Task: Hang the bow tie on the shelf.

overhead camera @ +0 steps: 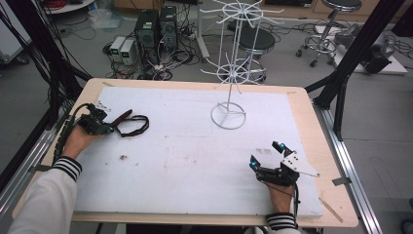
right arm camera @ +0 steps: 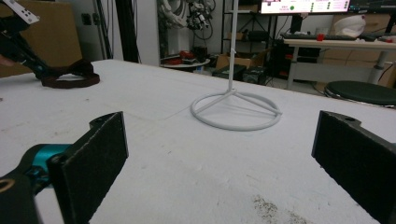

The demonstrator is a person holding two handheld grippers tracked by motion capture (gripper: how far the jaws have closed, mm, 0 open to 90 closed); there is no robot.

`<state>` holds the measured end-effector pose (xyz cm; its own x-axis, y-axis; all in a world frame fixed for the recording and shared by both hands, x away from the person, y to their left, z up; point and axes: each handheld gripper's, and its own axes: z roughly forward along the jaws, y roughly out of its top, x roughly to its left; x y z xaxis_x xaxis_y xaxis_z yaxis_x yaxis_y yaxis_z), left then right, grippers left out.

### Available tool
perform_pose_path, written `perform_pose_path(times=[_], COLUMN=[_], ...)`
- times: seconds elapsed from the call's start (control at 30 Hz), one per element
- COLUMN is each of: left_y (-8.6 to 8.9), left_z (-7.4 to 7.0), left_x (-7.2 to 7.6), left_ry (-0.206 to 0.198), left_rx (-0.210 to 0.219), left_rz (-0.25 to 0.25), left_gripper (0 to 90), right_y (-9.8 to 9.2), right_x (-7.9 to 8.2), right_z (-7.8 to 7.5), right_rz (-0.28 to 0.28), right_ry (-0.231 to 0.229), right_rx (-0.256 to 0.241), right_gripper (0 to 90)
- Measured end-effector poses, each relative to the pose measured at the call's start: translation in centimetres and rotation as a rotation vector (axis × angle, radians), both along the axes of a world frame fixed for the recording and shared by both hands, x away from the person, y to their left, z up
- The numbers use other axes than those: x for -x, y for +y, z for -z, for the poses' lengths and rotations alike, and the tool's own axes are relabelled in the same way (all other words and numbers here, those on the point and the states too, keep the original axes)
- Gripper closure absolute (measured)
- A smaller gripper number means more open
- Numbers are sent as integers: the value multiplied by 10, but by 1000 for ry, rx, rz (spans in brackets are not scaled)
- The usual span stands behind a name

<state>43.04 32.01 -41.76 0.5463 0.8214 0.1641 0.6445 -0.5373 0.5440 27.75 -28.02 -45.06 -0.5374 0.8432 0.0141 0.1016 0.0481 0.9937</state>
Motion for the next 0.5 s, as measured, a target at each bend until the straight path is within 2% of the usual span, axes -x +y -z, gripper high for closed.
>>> perform_pose_path(times=[0.2,0.5], left_y=[0,-4], left_z=[-4,-16], left_x=[2,11], left_ry=[-5,-45], left_rx=[26,104], left_rz=[10,53], left_gripper=[812,812], right_y=[0,0], right_x=[0,-1], right_z=[0,-1], right_rz=[3,-3], right_ry=[3,11], right_rx=[1,-1], right_gripper=[29,29])
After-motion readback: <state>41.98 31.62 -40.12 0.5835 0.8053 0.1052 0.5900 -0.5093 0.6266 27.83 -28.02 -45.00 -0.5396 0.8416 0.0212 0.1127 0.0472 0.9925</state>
